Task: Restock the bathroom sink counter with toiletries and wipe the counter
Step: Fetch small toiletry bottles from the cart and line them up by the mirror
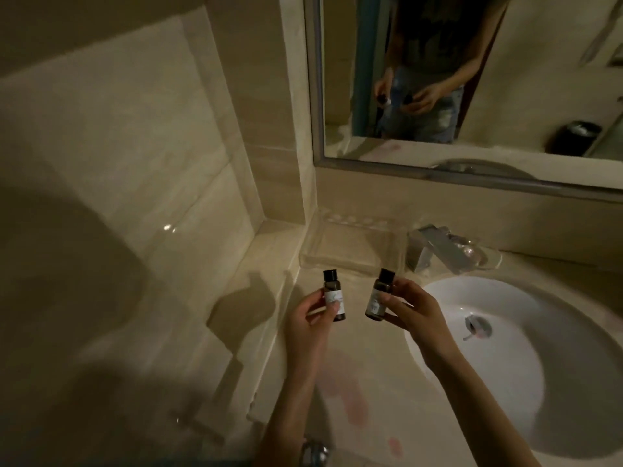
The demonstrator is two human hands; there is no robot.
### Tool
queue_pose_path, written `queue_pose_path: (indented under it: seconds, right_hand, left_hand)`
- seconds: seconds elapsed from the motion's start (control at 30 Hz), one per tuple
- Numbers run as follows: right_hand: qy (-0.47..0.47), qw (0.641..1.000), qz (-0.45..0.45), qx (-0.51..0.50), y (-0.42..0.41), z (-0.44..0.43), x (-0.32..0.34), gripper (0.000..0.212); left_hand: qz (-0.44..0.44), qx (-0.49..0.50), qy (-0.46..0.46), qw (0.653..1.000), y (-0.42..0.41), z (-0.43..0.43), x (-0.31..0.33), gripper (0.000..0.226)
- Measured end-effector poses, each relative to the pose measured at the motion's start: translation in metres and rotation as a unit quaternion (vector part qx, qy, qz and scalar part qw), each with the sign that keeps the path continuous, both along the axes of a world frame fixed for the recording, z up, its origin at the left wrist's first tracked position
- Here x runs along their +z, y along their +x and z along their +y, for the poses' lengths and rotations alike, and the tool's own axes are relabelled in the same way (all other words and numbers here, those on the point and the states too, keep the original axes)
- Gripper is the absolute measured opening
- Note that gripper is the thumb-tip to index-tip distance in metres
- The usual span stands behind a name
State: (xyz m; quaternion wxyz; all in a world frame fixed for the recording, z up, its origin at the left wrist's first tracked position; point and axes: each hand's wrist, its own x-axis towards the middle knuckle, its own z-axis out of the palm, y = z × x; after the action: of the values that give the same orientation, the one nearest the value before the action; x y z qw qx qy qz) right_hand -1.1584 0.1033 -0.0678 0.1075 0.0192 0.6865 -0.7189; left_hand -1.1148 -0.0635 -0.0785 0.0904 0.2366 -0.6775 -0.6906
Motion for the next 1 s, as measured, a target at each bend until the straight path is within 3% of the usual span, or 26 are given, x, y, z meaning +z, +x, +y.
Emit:
queue_pose_path:
  seconds: [0.37, 0.47, 0.67, 0.87, 1.0]
  right_hand:
    - [-0.049, 0.994, -0.075, -0.057, -0.139, -0.055, -0.041, 0.015]
    - [-0.073, 0.991, -0.095, -0.058, -0.175, -0.062, -0.061, 0.012]
    - [-0.058, 0.993, -0.093, -0.045, -0.222, -0.062, -0.086, 0.012]
    - [-0.033, 0.996, -0.085, -0.008, -0.254, -0.07, -0.105, 0.017]
    - [0.005, 0.998, -0.063, 0.013, -0.271, -0.079, -0.116, 0.021]
  left_hand:
    - [-0.033, 0.014, 0.114, 0.993, -0.158, -0.022, -0.035, 0.01]
    - [-0.054, 0.037, 0.137, 0.988, -0.189, -0.02, -0.056, 0.017]
    - [-0.048, 0.048, 0.089, 0.994, -0.23, -0.033, -0.097, 0.01]
    - [-0.058, 0.067, 0.105, 0.991, -0.249, -0.043, -0.117, 0.005]
    - [-0.048, 0.071, 0.071, 0.994, -0.25, -0.049, -0.118, 0.026]
